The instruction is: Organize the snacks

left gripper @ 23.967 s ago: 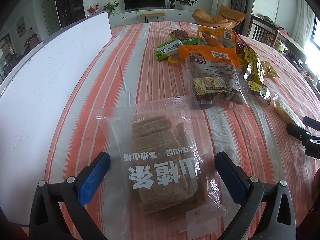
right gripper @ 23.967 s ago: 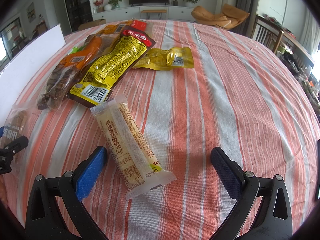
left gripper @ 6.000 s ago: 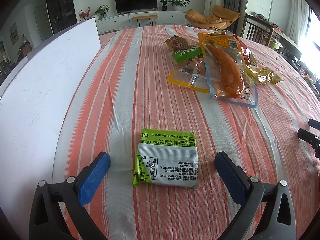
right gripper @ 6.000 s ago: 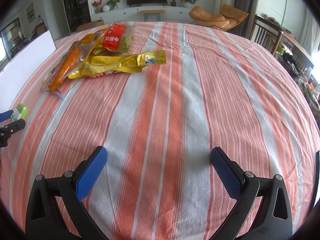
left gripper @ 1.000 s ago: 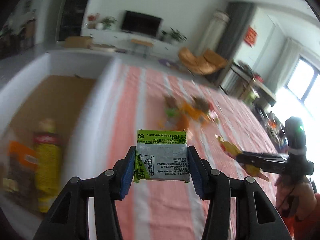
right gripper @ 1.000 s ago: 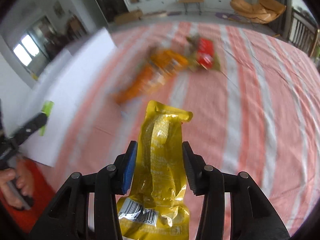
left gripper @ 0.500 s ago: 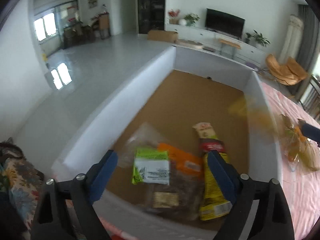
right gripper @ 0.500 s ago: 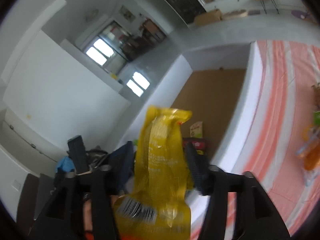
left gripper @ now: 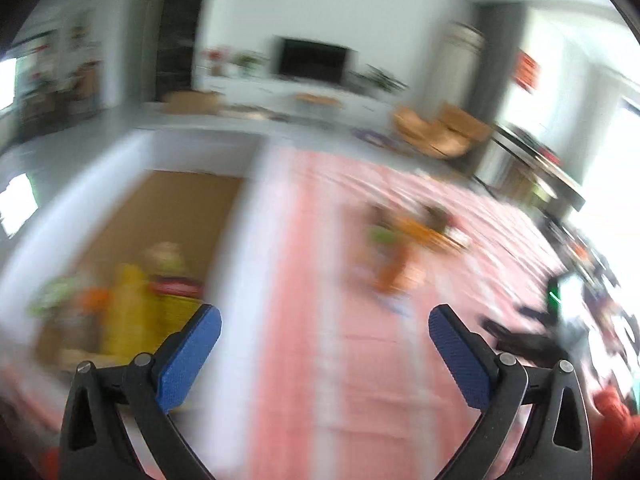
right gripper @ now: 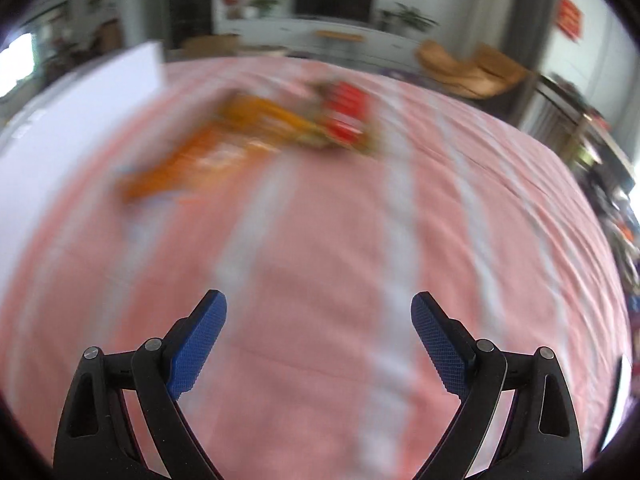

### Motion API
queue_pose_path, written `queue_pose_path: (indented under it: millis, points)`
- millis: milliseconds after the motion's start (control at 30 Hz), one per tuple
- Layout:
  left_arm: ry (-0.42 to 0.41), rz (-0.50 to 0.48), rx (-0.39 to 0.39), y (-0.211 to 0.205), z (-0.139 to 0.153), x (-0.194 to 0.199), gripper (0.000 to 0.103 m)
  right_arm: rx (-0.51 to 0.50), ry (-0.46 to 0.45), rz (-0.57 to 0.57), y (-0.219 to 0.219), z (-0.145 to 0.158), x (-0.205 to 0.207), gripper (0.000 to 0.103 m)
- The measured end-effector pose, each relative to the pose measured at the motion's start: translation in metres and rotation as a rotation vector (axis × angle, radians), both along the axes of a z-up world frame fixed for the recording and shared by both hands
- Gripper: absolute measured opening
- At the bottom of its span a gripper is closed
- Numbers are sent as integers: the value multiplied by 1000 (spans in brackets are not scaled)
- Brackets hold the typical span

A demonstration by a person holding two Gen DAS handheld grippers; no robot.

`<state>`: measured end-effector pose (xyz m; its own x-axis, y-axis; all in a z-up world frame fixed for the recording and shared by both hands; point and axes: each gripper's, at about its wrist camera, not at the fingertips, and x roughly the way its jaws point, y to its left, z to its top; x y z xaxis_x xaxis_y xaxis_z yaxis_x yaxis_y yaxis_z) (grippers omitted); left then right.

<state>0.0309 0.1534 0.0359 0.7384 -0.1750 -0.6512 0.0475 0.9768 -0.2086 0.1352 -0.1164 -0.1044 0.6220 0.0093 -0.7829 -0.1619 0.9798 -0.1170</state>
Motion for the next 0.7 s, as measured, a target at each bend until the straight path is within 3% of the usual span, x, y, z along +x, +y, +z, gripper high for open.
queue_pose_path:
  millis: [100, 200, 333, 500, 700]
  points:
    - [92, -106, 28, -61, -45, 33, 103, -3, 7, -71, -32, -11, 9, 95]
    - [162, -103, 65, -89, -86, 61, 103, 42, 14, -94, -50, -14, 22, 100]
    - [182, -50, 110, -101, -123, 95, 103, 119, 30, -101, -65, -16, 33, 103]
    - [186, -24, 176, -108, -140, 108, 103, 113, 31, -97, -64, -13, 30, 103]
    - [194, -22, 202, -108, -138, 101, 103, 113, 31, -98, -64, -14, 30, 103]
